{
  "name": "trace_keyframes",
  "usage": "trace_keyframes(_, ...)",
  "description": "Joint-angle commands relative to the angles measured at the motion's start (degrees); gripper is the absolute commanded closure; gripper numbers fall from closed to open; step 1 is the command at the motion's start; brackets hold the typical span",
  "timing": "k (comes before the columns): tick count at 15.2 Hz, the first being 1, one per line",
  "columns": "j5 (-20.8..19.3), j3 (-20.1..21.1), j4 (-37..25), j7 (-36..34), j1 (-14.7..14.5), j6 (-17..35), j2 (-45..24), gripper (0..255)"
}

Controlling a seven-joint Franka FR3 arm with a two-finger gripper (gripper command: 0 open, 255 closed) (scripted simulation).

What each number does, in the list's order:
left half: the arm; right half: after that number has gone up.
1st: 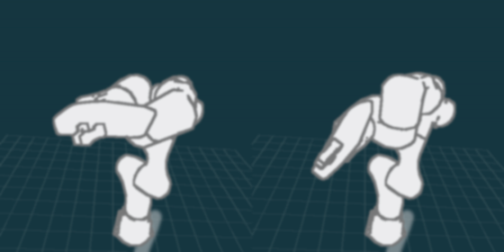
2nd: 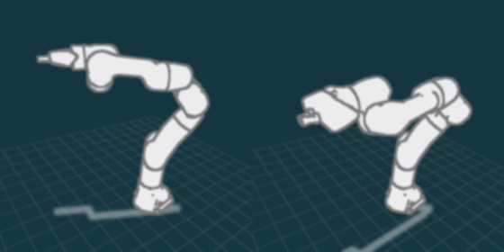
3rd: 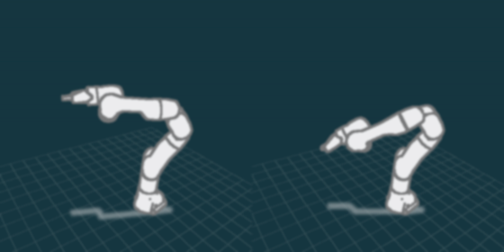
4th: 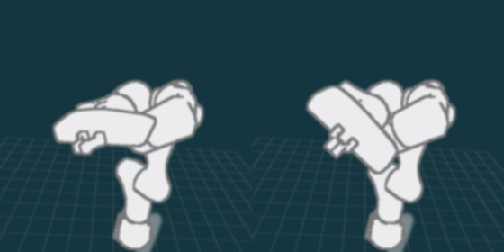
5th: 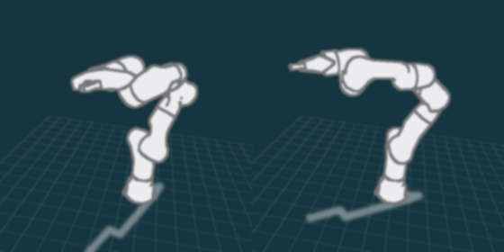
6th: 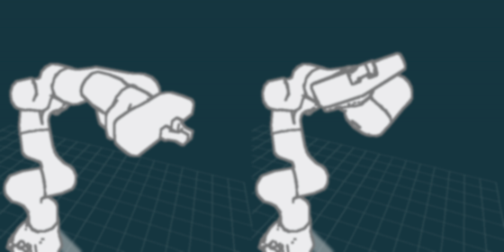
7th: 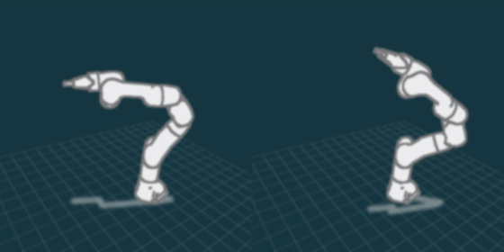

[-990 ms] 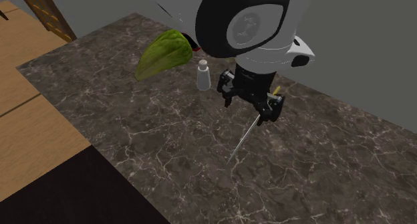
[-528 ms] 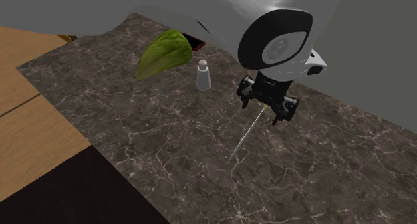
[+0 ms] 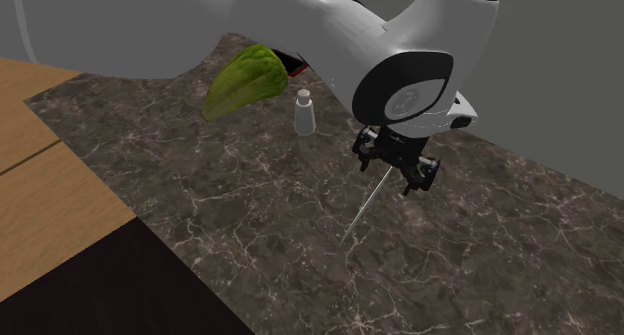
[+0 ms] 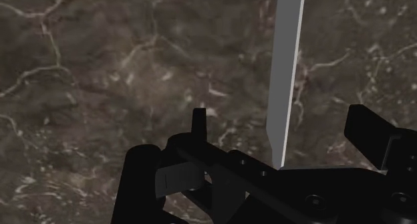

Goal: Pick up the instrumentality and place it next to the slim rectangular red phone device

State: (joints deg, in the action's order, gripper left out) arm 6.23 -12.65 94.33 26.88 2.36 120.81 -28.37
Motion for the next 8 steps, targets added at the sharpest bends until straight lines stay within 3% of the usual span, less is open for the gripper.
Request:
trace_keyframes(1,0.02,0.01,-0.01,0.0,0.0,0.1,-0.09,0)
trace_keyframes(5,0.02,0.01,-0.01,0.0,0.0,0.1,-0.08,0)
trace_keyframes(6,0.02,0.01,-0.01,0.0,0.0,0.1,-0.08,255)
trace_keyframes(8,0.02,0.01,-0.01,0.0,0.0,0.1,-0.08,255)
